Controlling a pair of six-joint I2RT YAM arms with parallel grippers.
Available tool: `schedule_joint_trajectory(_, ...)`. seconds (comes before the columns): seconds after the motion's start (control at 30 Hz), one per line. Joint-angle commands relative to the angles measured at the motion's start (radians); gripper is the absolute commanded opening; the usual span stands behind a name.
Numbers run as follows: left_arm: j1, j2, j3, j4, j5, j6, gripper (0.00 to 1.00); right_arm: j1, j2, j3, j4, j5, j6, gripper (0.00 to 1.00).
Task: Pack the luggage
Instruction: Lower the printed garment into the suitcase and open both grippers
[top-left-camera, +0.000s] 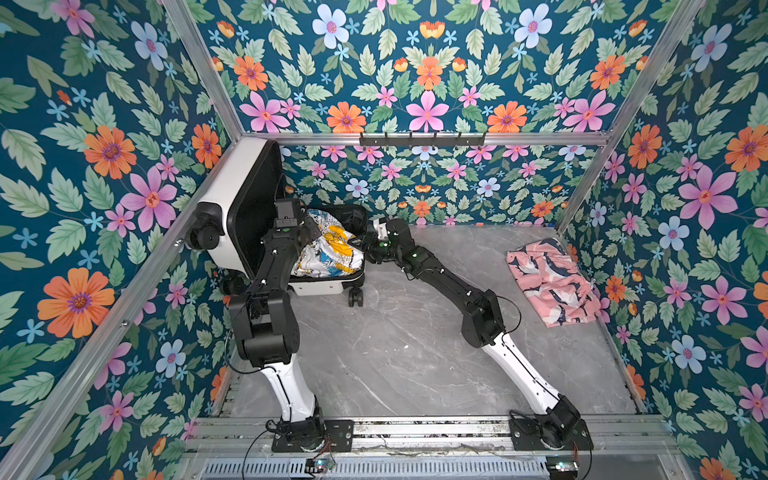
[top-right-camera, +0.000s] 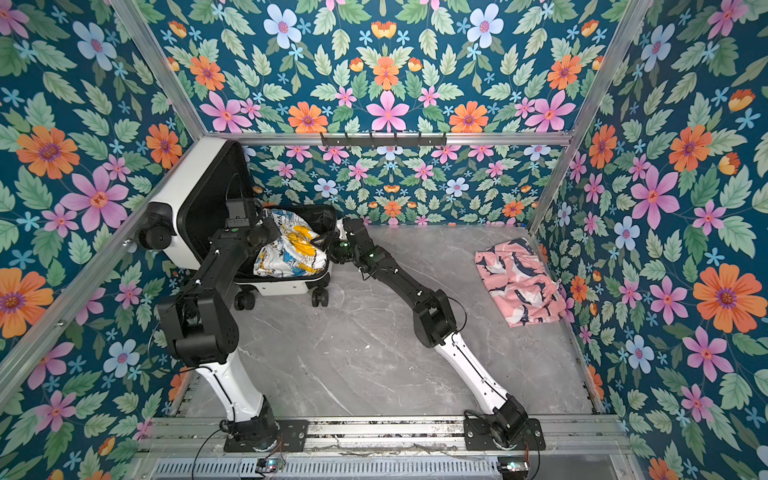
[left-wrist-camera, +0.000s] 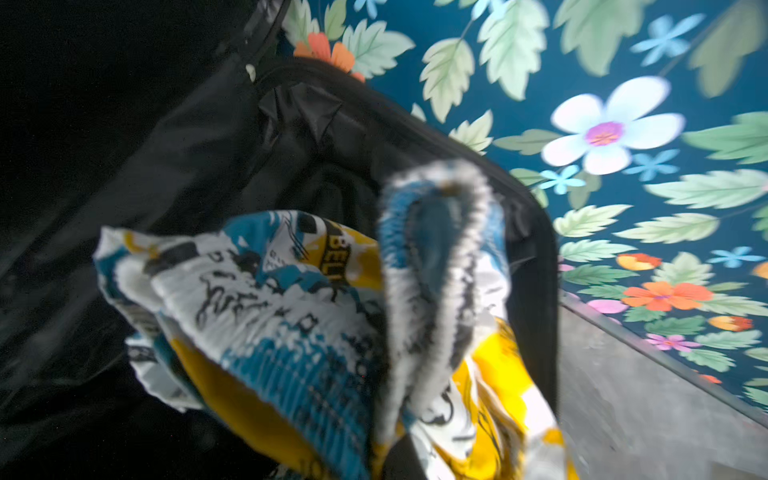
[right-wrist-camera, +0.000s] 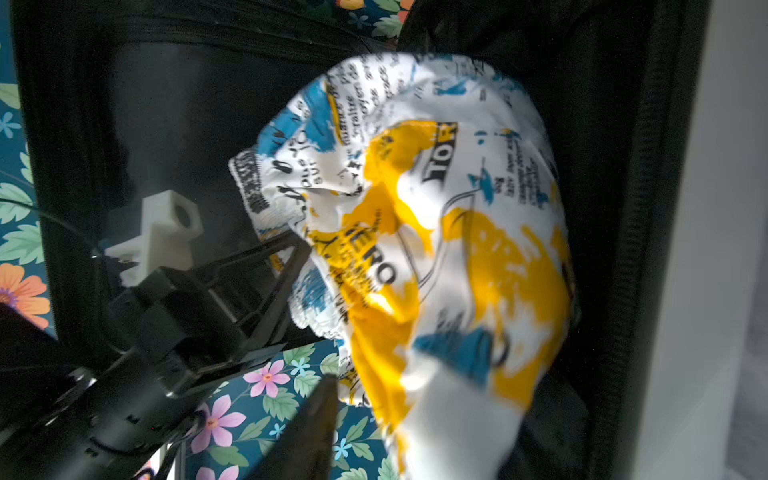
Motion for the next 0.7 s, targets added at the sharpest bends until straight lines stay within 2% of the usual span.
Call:
schedule_joint_trajectory(0.0, 0.014, 0.060, 0.022, 0.026, 0.049, 0.041, 0.00, 0.002, -0.015, -0.001, 0.037, 0.008, -0.014, 0.93)
schedule_joint_trajectory(0.1, 0.028, 0.127, 0.056, 0.002, 0.068, 0.061, 0.00, 0.003, -0.040, -0.005, 0.032, -0.006, -0.049, 0.95)
schedule_joint_trajectory(0.13, 0.032, 0.152, 0.075, -0.016, 0.065, 0.064, 0.06, 0.002, -0.052, -0.012, 0.027, -0.010, -0.060, 0.95)
schedule_joint_trajectory(0.17, 0.035, 0.170, 0.090, -0.032, 0.056, 0.065, 0.18, 0.002, -0.064, -0.023, 0.028, -0.015, -0.066, 0.95)
schedule_joint_trajectory(0.23, 0.040, 0.200, 0.119, -0.070, 0.002, 0.053, 0.48, 0.003, -0.097, -0.053, 0.035, -0.026, -0.075, 0.95)
schedule_joint_trajectory(0.27, 0.042, 0.207, 0.132, -0.089, -0.028, 0.042, 0.75, 0.001, -0.110, -0.064, 0.036, -0.031, -0.083, 0.95)
schedule_joint_trajectory(0.3, 0.044, 0.213, 0.142, -0.104, -0.053, 0.032, 0.86, 0.002, -0.127, -0.073, 0.029, -0.036, -0.093, 0.95)
schedule_joint_trajectory(0.4, 0.045, 0.204, 0.155, -0.124, -0.109, 0.009, 0.88, -0.001, -0.179, -0.077, -0.064, -0.028, -0.171, 0.95)
schedule_joint_trajectory(0.53, 0.045, 0.177, 0.181, -0.164, -0.170, -0.021, 0.90, -0.028, -0.275, -0.119, -0.272, 0.033, -0.292, 0.92)
schedule_joint_trajectory(0.63, 0.043, 0.143, 0.190, -0.195, -0.204, -0.037, 0.99, -0.064, -0.367, -0.182, -0.422, 0.082, -0.378, 0.91)
schedule_joint_trajectory(0.67, 0.040, 0.123, 0.181, -0.197, -0.209, -0.040, 0.99, -0.076, -0.399, -0.197, -0.491, 0.116, -0.417, 0.90)
